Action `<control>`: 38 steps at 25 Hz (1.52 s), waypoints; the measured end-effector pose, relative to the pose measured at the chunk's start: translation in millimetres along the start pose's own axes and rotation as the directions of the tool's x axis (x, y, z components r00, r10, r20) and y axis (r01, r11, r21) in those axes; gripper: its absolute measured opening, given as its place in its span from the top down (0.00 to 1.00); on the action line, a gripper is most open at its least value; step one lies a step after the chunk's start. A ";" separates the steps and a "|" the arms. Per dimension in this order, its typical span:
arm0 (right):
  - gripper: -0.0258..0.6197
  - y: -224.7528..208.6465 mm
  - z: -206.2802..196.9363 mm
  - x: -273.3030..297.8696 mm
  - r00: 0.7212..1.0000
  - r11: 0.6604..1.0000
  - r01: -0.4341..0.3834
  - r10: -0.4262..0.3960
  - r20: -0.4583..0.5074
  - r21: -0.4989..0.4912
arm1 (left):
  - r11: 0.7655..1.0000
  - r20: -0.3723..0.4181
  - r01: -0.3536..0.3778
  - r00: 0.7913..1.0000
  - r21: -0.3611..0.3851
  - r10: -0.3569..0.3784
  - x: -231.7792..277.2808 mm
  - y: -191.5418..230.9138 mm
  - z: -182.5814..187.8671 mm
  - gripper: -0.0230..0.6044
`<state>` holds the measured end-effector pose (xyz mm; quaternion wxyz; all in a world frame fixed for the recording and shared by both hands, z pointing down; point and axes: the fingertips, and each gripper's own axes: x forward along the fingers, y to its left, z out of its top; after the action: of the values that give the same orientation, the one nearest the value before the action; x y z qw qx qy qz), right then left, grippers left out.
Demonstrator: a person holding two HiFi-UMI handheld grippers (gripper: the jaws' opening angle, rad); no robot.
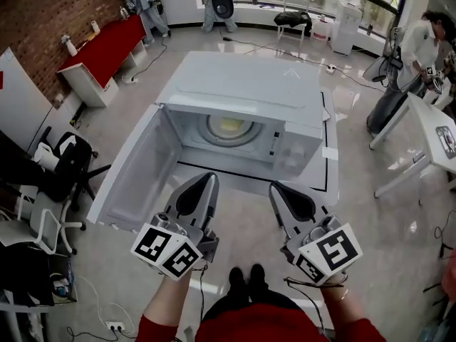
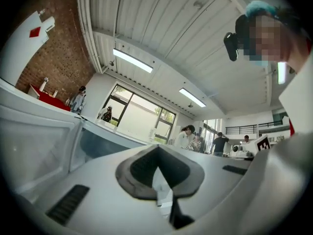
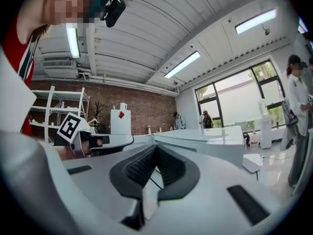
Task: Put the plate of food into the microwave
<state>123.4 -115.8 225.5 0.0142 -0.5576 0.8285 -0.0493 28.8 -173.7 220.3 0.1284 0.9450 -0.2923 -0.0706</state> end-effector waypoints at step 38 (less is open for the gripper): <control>0.94 21.1 -20.2 -36.5 0.999 1.000 -0.009 0.009 -0.032 0.008 | 0.978 -0.073 -0.075 0.993 0.193 0.090 -34.7 -49.7 -30.5 0.95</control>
<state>116.2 -72.8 242.4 0.0034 -0.5529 0.8310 -0.0614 33.3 -108.1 237.4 0.0522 0.9421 -0.3314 0.0014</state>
